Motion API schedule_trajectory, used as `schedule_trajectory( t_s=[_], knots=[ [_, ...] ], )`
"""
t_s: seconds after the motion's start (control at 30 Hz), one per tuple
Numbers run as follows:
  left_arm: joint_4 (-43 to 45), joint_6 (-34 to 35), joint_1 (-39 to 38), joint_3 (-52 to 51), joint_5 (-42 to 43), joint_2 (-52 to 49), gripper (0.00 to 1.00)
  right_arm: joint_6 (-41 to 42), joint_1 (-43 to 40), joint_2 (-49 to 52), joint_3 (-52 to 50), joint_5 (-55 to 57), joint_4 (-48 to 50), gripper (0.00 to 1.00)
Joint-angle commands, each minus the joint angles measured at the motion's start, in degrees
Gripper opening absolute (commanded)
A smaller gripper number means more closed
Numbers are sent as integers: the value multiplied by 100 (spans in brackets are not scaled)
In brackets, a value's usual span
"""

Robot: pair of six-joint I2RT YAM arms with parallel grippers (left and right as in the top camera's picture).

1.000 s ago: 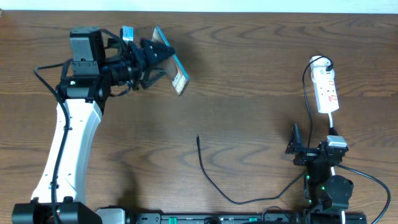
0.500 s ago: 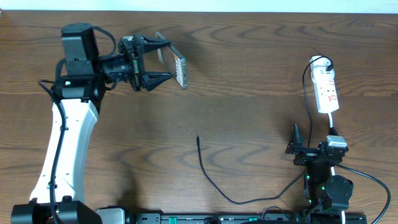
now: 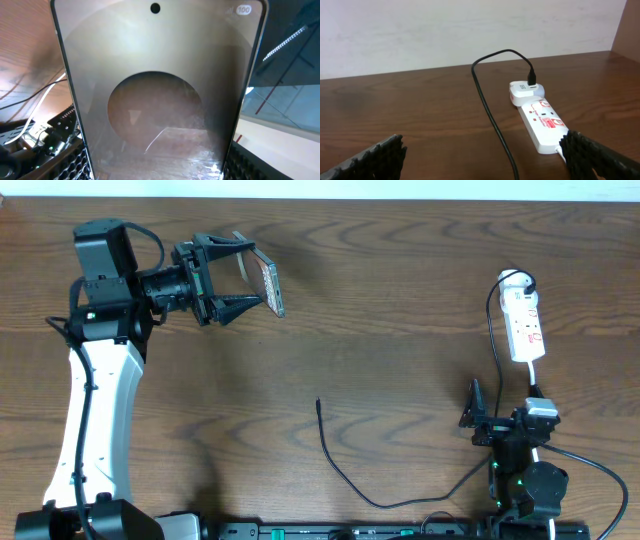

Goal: Plug charger to phone and switch on socket

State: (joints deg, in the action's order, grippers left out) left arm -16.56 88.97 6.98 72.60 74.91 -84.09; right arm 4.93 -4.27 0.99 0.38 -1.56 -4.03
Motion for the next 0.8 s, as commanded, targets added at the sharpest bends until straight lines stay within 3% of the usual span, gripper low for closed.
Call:
schedule_trajectory(
  t_s=[0.0,0.4,0.77],
  knots=[
    [44,68,7,179,262,107,7,-72,-17,-24,-7,-31,-24,99],
    [44,76,7,179,293,107,7,-72,-17,-24,-7,-31,-24,100],
    [83,588,13,179,549,107,7,-72,-17,-24,-7,-33,-22,99]
  ],
)
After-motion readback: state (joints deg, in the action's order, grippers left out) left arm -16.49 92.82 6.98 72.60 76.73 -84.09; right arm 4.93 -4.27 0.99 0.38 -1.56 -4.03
